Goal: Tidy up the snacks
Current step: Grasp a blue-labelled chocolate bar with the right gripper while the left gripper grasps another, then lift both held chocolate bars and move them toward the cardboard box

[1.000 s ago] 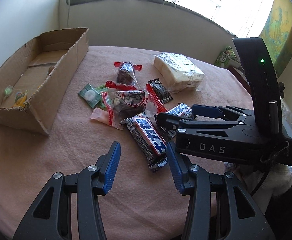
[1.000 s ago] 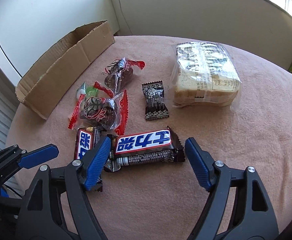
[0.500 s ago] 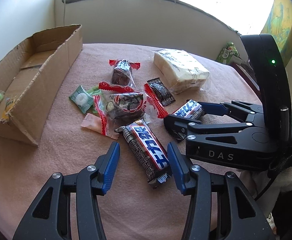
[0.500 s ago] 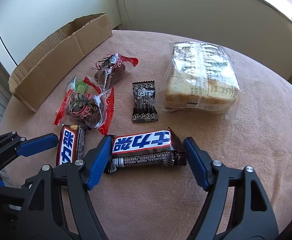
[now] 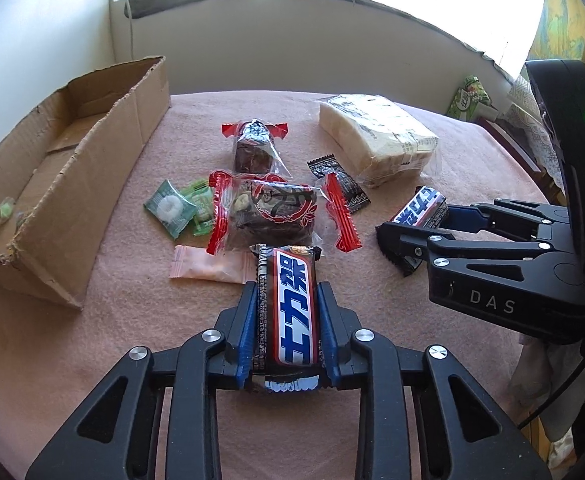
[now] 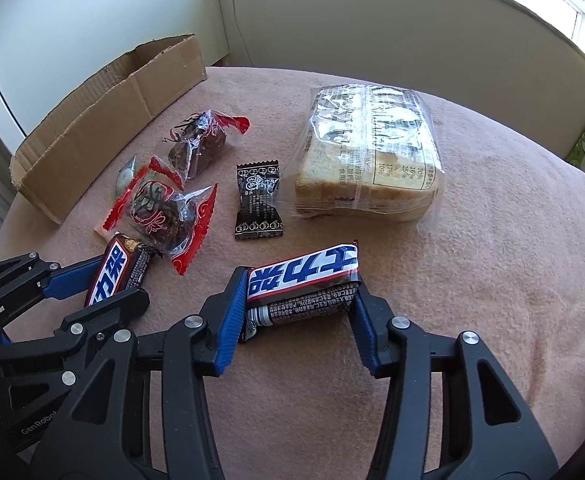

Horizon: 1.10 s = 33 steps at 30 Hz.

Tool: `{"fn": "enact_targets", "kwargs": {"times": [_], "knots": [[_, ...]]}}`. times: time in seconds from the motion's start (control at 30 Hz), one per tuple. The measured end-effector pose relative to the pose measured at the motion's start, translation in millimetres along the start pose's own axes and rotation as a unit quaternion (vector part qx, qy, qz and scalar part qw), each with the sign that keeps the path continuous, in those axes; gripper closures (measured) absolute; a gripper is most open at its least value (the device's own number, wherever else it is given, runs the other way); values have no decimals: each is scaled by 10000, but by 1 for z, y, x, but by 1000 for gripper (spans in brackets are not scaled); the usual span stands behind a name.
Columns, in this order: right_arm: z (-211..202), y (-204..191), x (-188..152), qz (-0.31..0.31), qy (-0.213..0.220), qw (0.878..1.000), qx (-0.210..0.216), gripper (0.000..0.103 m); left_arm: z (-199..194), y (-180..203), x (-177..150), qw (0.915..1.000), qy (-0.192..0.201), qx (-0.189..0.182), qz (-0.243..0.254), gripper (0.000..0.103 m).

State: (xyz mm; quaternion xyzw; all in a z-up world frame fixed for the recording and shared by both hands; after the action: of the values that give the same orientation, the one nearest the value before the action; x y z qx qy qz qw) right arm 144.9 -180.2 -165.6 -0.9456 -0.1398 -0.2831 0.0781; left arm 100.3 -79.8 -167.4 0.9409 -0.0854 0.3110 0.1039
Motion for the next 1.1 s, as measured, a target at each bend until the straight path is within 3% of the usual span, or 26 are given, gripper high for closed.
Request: {"fn": "enact_targets", "kwargs": {"times": [0.47, 1.1], "knots": [[-23, 8, -9, 282, 197, 9994, -12, 54, -24, -19, -9, 9989, 88, -215, -410, 76], [-66, -19, 11, 146, 623, 9977, 213, 54, -75, -46, 16, 9960, 721, 21, -534, 76]]}}
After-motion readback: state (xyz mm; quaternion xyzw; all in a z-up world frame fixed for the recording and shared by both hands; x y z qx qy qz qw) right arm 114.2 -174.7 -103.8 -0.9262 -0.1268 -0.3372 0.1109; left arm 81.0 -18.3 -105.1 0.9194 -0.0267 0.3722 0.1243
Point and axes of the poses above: each gripper's, at about its wrist camera, not at the fingertips, and z roughly the way its jaws point, y to its right, x to its top, the point moved 7 cm from there along z, roughly the way its jaws point, and after that the axes turned 1 degree about -z, right-handed, at the moved point
